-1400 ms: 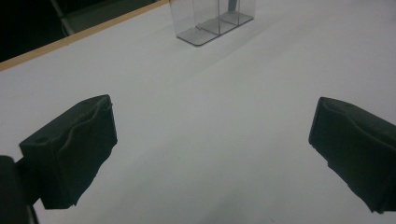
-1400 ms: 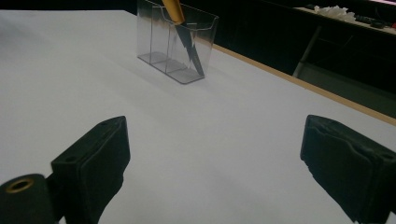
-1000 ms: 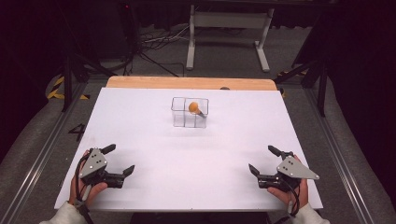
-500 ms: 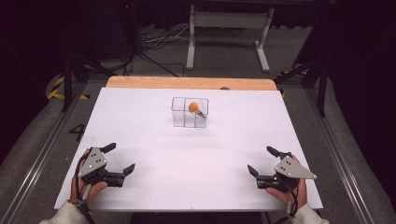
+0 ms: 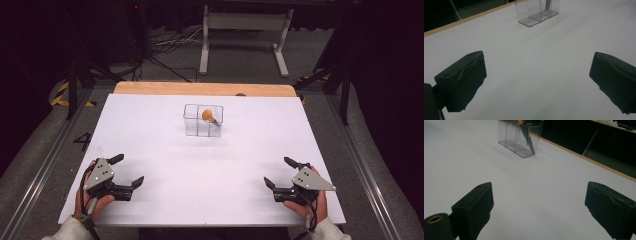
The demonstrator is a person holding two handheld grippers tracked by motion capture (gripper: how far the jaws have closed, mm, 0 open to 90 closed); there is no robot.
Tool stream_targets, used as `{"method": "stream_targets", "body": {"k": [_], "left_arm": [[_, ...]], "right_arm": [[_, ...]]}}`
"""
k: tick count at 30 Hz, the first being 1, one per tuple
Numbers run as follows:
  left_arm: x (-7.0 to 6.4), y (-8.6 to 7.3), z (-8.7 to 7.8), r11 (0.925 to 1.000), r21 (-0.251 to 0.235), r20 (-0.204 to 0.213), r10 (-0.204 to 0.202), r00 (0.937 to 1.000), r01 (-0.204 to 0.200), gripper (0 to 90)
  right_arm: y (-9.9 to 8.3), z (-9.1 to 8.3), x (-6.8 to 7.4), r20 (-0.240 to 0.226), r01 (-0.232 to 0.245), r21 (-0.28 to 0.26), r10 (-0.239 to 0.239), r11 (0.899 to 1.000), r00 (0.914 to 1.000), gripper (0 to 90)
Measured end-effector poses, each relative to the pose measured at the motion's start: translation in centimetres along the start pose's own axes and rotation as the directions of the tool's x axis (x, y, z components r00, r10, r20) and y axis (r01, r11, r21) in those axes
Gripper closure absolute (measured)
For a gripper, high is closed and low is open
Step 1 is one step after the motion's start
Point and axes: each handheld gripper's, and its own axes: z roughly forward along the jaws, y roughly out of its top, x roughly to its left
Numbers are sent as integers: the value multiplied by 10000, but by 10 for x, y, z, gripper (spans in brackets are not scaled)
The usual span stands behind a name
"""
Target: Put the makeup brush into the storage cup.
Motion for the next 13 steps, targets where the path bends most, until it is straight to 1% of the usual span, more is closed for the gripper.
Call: {"method": "stream_targets", "body": {"k": [5,13], "left_arm": [[0,0,0,10000,37,-33,-22,10000,22,14],[1,0,1,9999,60,-83,-91,9999,92,14]], "right_arm": [[-1,0,-1,18,-29,58,29,10000,10000,91],[0,1,-1,-6,-50,-15,50,10000,10000,91]]}}
